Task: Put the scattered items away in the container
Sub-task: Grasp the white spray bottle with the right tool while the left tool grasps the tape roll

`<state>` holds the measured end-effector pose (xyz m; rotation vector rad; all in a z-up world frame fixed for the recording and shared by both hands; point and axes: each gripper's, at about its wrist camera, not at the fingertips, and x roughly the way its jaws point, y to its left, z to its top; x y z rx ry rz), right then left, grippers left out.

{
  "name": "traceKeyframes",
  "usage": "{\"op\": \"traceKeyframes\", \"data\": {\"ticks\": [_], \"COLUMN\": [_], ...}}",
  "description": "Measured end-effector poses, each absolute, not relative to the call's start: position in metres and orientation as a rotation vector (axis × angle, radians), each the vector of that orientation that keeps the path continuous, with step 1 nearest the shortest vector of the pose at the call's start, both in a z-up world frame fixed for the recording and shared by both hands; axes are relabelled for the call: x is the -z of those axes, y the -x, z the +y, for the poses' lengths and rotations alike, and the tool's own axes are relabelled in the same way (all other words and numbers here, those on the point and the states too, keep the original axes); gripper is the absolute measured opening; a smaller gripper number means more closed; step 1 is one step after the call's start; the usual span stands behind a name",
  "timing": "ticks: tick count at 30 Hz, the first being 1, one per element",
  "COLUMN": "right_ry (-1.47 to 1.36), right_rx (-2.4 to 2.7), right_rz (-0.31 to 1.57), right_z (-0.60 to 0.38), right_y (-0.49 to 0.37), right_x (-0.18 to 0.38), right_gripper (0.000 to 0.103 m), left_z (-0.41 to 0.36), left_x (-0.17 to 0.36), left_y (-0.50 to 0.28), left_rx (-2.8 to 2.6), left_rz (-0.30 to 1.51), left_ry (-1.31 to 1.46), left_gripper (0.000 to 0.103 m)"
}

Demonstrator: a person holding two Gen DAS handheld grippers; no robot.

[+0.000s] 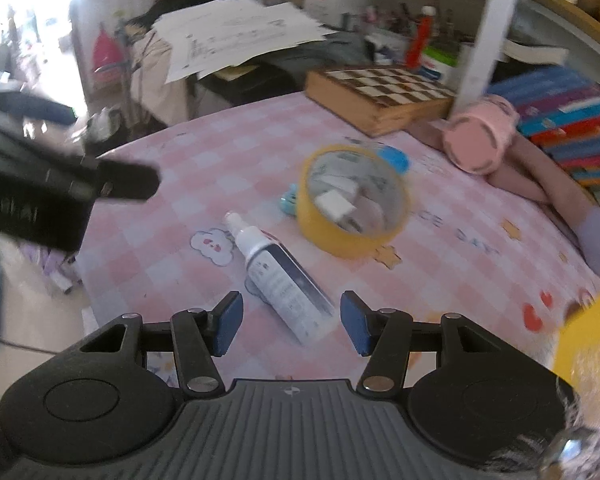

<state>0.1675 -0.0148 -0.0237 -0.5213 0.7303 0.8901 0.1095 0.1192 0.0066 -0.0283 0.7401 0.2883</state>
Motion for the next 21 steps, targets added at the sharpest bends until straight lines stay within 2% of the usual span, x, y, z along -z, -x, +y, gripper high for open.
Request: {"op": "traceKeyframes", "data": {"ticks": [11, 14, 15, 19, 21], "right_ry": [0.565, 0.570, 0.570, 0.566, 0.552], "right_rx": [-0.929, -0.933, -0.931, -0.890, -0.857], "right_rz": [0.772, 0.774, 0.783, 0.857, 0.892], "right_z": [0.007, 0.001, -0.002, -0.021, -0.033], "right_y": [-0.192, -0.192, -0.192, -0.192, -0.192], "right_x": [0.045, 0.044, 0.043, 0.038, 0.036], "right_gripper": [0.045, 0.036, 0.033, 0.031, 0.031], "left_z": [0.129, 0.122, 0.118, 0.104, 0.101], "left_x": [-0.006, 0.000, 0.002, 0.012, 0.018], "left_y": [-0.171, -0.192, -0.199, -0.222, -0.231], "left_rx": [-0.227, -0.178, -0.155, -0.093, -0.066], "left_rz": [0.780, 0.795, 0.797, 0.814, 0.835], "left_ry": [-0.031, -0.046, -0.056, -0.095, -0.093], "left_gripper": [0.103, 0.102, 0.098, 0.081, 0.067]}}
